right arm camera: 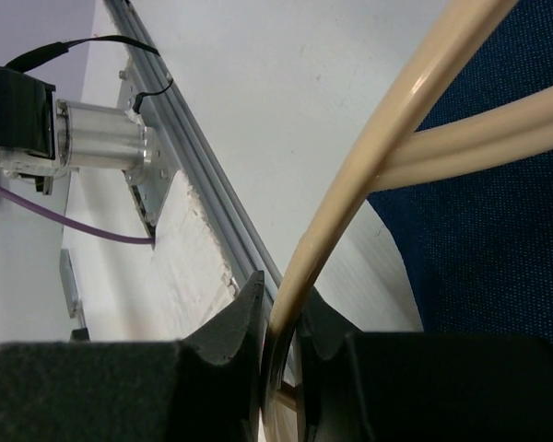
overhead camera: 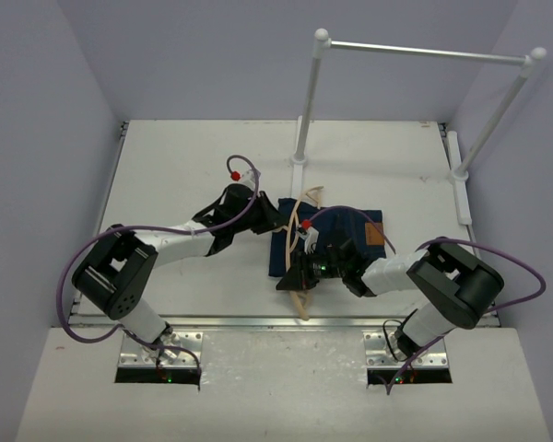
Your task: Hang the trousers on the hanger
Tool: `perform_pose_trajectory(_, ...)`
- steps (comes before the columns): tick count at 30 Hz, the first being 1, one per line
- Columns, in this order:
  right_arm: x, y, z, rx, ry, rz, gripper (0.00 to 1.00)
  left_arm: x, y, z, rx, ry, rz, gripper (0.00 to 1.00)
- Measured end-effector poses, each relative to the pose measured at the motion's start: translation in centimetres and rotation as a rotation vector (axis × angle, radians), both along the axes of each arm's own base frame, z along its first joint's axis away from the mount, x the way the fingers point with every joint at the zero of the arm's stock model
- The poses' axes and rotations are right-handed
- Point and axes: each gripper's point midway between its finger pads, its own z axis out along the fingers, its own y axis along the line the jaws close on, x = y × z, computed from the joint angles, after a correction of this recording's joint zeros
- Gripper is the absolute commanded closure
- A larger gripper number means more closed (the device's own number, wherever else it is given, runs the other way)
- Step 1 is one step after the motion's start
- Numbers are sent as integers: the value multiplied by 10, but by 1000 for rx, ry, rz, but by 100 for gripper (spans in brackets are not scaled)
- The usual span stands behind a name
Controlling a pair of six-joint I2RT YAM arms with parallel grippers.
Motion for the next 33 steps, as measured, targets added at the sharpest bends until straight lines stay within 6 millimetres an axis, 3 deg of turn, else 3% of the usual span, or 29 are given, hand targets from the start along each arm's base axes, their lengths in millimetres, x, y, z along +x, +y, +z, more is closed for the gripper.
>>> perform_pose_trajectory(1,0,0,0,-1,-3,1,80,0,1,-1,7,1,3,100)
perform_pose_trajectory(4,1,0,1,-1,-19,4,57,-1,5,-7,32,12,10,100)
perform_pose_trajectory(5,1,0,1,0,-23,5,39,-1,6,-9,41,15,13,100)
perform_pose_trajectory(6,1,0,2,2,-25,4,14,-2,8,-10,51,18,16,100)
perform_pose_trajectory(7,2,0,3,3,-27,4,3,-2,9,-12,61,22,20,100)
perform_pose_trajectory(8,1,0,5,6,-26,3,1,-2,11,-14,72,24,23,100)
perform_pose_trajectory(14,-5,-12,22,-35,-18,-18,1,1,21,-7,125,3,44,100)
perform_pose_trajectory(22,18,-40,79,-91,-99,-169,1,3,41,1,182,-33,113,100)
perform_pose_trajectory(26,49,-81,66,-205,-52,-338,2,0,46,2,190,-36,126,100)
perform_pose_trajectory(30,83,-120,37,-347,40,-454,21,-4,51,6,192,-43,135,100)
perform_pose_trajectory(33,100,-132,17,-418,101,-468,33,-5,53,8,195,-47,137,100)
